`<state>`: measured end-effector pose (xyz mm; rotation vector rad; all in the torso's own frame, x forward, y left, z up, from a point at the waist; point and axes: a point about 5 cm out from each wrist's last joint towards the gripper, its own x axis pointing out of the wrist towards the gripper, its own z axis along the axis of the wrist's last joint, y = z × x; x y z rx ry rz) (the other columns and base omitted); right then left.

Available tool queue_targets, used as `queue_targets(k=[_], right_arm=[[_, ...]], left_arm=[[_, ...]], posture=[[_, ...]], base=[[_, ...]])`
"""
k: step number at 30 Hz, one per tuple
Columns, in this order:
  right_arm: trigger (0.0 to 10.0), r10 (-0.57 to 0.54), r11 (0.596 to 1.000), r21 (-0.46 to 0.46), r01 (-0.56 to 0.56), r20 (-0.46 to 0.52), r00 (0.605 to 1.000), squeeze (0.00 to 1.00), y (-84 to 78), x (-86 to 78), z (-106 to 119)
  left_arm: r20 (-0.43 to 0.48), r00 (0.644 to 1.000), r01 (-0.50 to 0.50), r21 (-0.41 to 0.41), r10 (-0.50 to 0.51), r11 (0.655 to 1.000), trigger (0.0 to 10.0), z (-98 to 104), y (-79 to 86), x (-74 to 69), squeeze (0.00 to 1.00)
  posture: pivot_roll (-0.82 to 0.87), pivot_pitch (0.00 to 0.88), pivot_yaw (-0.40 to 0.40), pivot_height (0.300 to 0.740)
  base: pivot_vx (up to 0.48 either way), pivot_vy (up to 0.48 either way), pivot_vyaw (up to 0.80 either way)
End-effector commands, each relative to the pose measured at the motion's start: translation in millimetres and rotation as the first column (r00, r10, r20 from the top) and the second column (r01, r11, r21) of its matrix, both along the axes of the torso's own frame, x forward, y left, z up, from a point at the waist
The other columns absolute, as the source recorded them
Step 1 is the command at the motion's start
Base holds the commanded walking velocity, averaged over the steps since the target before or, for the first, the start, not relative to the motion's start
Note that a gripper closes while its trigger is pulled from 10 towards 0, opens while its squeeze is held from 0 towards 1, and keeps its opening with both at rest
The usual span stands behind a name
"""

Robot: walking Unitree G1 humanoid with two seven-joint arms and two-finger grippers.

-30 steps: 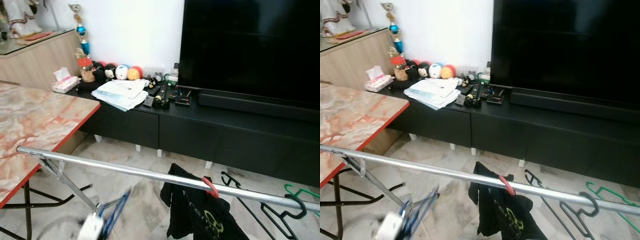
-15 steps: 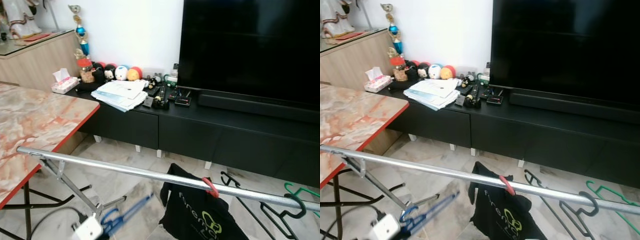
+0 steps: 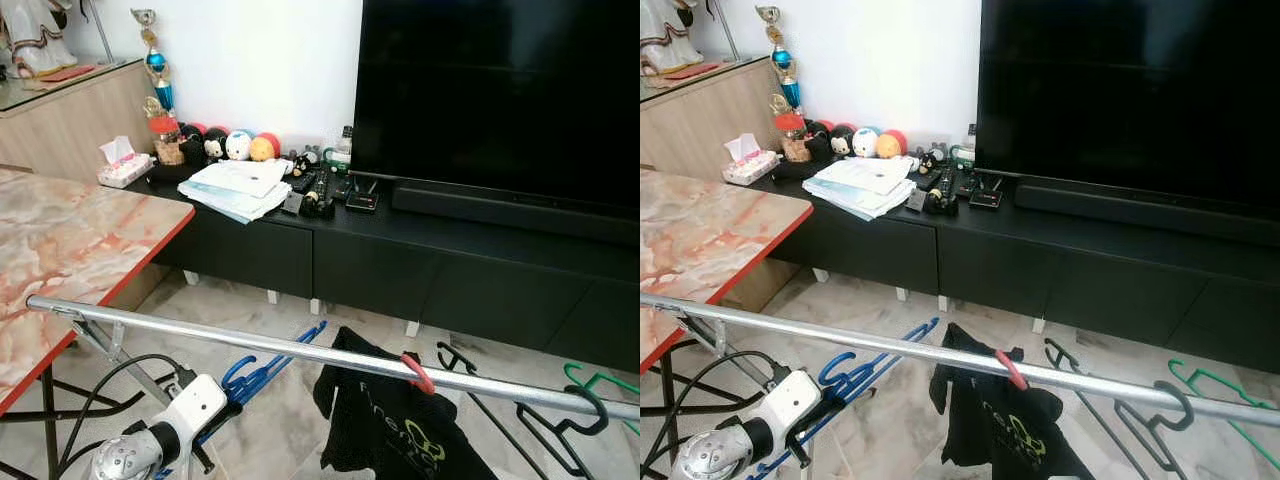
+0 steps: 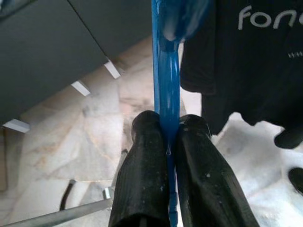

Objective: Hang hanger

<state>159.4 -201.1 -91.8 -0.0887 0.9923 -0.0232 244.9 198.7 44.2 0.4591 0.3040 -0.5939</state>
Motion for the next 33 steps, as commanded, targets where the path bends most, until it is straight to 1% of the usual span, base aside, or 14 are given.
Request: queue_targets(k=[1,4,8,9,12,15,17,20,22,29,32,33], right_arm=[[10.0,0.003,1.0,0.001,-0.003,0.004,1.0,0.0,-0.6,1.2,1],[10.0,0.001,1.0,0.003,-0.001,0.007,1.0,0.0,-1.4,1.4,1],[10.0,0.009,1.0,0.002,-0.009,0.007,1.0,0.0,-1.8,1.6,1],[10.0,0.01,1.0,0.002,-0.01,0.007,1.0,0.0,-1.9,1.6,1],[10.0,0.011,1.0,0.004,-0.011,0.008,1.0,0.0,-1.8,1.8,1],[10.0,0.012,1.0,0.004,-0.012,0.009,1.0,0.0,-1.9,1.9,1],[10.0,0.014,1.0,0.004,-0.014,0.009,1.0,0.0,-1.9,2.0,1],[10.0,0.016,1.0,0.005,-0.016,0.008,1.0,0.0,-1.9,2.1,1],[10.0,0.017,1.0,0.005,-0.017,0.008,1.0,0.0,-1.8,2.1,1],[10.0,0.017,1.0,0.006,-0.017,0.01,1.0,0.0,-1.8,2.2,1],[10.0,0.018,1.0,0.007,-0.018,0.01,1.0,0.0,-1.7,2.3,1],[10.0,0.018,1.0,0.007,-0.018,0.01,1.0,0.0,-1.7,2.3,1]], left_arm=[[0.039,0.999,-0.015,-0.002,0.015,1.0,10.0,9,4.3,2.3,0.0],[0.085,0.996,-0.032,-0.029,0.034,0.999,10.0,19,6.3,4.1,0.0],[0.097,0.993,-0.07,0.006,0.069,0.998,10.0,20,13.9,4.6,0.0],[0.098,0.993,-0.074,0.008,0.073,0.997,10.0,20,14.0,4.7,0.0],[0.108,0.99,-0.086,-0.026,0.088,0.996,10.0,21,13.0,5.0,0.0],[0.111,0.991,-0.078,-0.021,0.08,0.997,10.0,22,10.6,3.7,0.0],[0.103,0.987,-0.117,-0.03,0.12,0.993,10.0,21,13.3,5.6,0.0],[0.111,0.983,-0.141,-0.047,0.145,0.989,10.0,22,15.1,8.1,0.0],[0.121,0.981,-0.146,-0.051,0.151,0.988,10.0,23,15.1,8.8,0.0],[0.145,0.973,-0.164,-0.104,0.178,0.981,10.0,27,11.8,12.4,0.0],[0.15,0.972,-0.168,-0.111,0.184,0.98,10.0,28,11.3,12.9,0.0],[0.15,0.971,-0.17,-0.1,0.184,0.98,10.0,28,11.6,13.6,0.0]], posture=[[-0.02,0.0,0.011,0.74],[-0.01,0.0,0.008,0.74],[-0.01,0.0,0.0,0.74],[-0.01,0.0,0.0,0.74],[-0.01,0.0,0.0,0.74],[-0.01,0.0,-0.001,0.74],[-0.01,0.0,-0.004,0.74],[-0.01,0.0,-0.004,0.74],[-0.01,0.0,-0.003,0.74],[-0.01,0.0,-0.004,0.74],[-0.01,0.0,-0.004,0.74],[-0.01,0.0,-0.004,0.74]], base=[[0.0,0.0,0.0],[0.0,0.0,0.0],[0.0,0.0,0.0],[0.0,0.0,0.0],[0.0,0.0,0.0],[0.0,0.0,0.0],[0.0,0.0,0.0],[0.0,0.0,0.0],[0.0,0.0,0.0],[0.0,0.0,0.0],[0.0,0.0,0.0],[0.0,0.0,0.0]])
